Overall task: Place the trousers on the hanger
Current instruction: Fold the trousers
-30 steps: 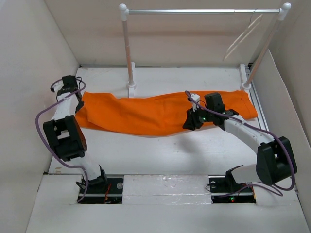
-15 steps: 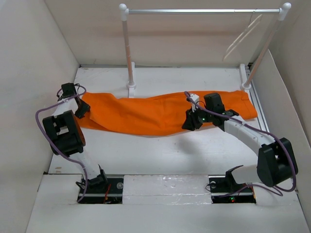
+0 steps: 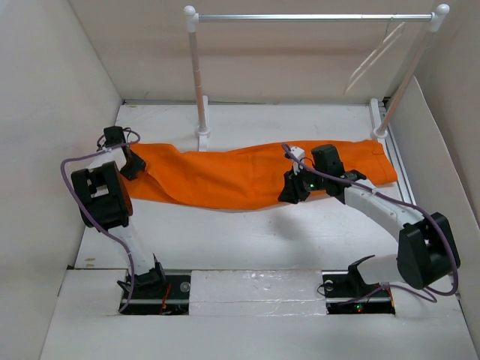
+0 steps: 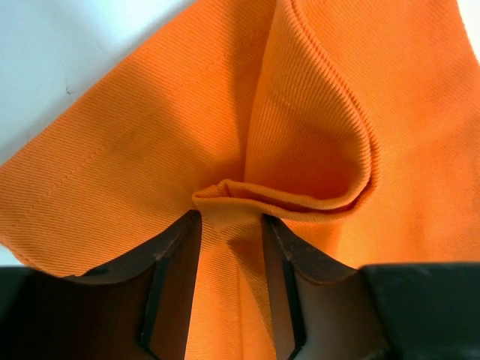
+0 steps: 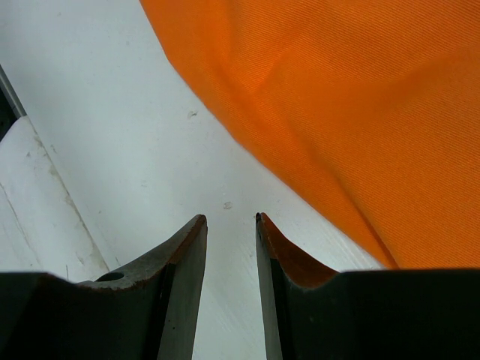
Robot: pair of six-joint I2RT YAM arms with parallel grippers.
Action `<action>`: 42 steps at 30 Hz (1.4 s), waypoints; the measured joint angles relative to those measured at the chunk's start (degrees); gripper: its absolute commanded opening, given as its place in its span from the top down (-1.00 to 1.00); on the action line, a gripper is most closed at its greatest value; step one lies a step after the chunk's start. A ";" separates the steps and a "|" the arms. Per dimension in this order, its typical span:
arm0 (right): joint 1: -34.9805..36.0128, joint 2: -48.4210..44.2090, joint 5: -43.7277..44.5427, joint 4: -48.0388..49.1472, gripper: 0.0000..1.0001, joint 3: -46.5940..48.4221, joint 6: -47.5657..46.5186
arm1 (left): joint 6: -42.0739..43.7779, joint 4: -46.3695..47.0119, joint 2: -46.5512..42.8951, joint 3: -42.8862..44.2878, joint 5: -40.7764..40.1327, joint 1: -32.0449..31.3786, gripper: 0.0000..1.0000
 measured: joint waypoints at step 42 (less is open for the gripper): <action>0.96 -1.25 1.27 -0.33 0.10 -0.02 0.44 | -2.64 -9.35 -7.72 -7.39 -26.60 2.75 -0.59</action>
